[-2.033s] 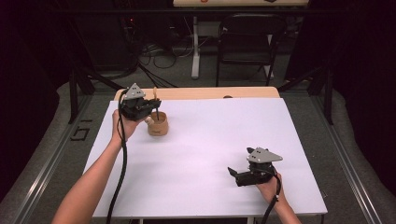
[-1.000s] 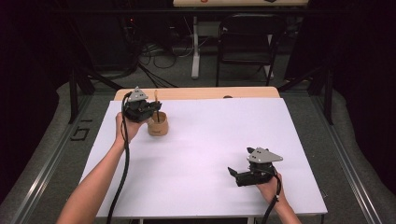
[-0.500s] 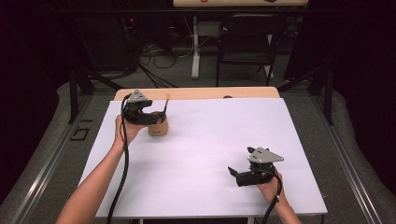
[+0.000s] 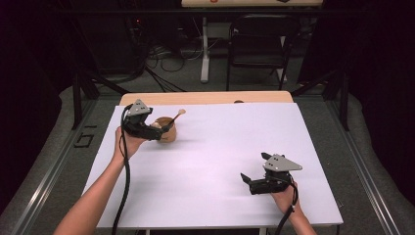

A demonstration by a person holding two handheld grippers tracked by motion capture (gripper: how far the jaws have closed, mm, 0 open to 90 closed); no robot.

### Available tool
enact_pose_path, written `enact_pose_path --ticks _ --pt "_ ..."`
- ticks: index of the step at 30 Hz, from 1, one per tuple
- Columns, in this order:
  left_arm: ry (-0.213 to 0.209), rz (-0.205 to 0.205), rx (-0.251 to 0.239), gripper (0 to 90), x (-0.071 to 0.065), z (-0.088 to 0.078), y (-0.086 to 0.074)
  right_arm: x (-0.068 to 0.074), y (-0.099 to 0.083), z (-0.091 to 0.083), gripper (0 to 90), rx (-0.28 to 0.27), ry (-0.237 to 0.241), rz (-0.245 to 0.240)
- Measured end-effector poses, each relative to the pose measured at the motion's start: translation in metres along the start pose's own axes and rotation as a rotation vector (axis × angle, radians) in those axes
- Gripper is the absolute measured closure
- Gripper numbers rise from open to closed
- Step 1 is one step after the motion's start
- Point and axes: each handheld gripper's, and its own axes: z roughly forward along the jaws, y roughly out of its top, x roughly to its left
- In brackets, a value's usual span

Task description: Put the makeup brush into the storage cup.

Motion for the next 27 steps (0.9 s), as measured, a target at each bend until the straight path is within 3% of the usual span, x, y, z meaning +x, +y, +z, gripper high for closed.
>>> enact_pose_path --ticks 14,27 --pt "-0.024 0.024 -0.007 0.3 -0.024 -0.019 -0.012 -0.001 0.001 -0.002 0.0 -0.014 -0.008 0.0" --pt "-0.02 0.034 -0.023 0.1 -0.045 -0.038 -0.031 -0.002 0.001 -0.004 0.0 -0.02 -0.015 -0.003"
